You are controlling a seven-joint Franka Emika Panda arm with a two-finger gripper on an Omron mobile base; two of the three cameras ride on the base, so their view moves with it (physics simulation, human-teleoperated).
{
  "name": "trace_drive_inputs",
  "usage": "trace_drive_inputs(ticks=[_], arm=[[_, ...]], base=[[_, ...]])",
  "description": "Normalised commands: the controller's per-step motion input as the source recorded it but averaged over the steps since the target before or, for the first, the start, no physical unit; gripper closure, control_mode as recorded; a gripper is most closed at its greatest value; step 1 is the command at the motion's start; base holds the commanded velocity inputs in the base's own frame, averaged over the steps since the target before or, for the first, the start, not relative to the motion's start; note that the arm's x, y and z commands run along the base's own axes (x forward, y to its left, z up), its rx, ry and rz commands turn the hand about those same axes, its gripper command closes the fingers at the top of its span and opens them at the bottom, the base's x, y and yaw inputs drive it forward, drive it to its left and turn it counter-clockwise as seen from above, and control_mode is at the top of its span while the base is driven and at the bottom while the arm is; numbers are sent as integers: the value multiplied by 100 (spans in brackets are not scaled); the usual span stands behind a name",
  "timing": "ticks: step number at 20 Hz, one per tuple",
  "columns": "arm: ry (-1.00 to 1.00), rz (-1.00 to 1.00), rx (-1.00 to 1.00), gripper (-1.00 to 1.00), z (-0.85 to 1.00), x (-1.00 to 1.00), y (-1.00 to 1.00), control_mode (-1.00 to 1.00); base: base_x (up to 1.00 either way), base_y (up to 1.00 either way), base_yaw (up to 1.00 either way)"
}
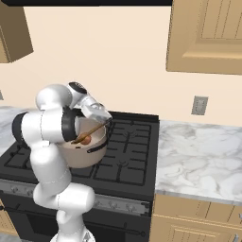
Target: Put the sweet potato and onion in the pot. Retrieve the spatula and lightly stir the vegetables in the pot.
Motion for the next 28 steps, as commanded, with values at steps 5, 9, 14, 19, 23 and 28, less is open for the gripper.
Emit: trace_drive_inputs(ticks=[5, 9, 14, 19, 23, 28], arm=[[0, 25, 0, 100, 3, -1, 0, -100], [0, 20, 0, 100, 0, -2, -3, -100], [0, 10, 0, 100, 0, 12, -7, -100], [0, 3, 0, 100, 0, 3, -1, -100], [0, 3, 0, 100, -26, 0, 0, -100], [0, 1, -2, 100, -29, 15, 0, -100]], base=[[0, 0, 0], [0, 0, 0], [0, 0, 0], [0, 0, 0], [0, 0, 0], [0, 0, 0]])
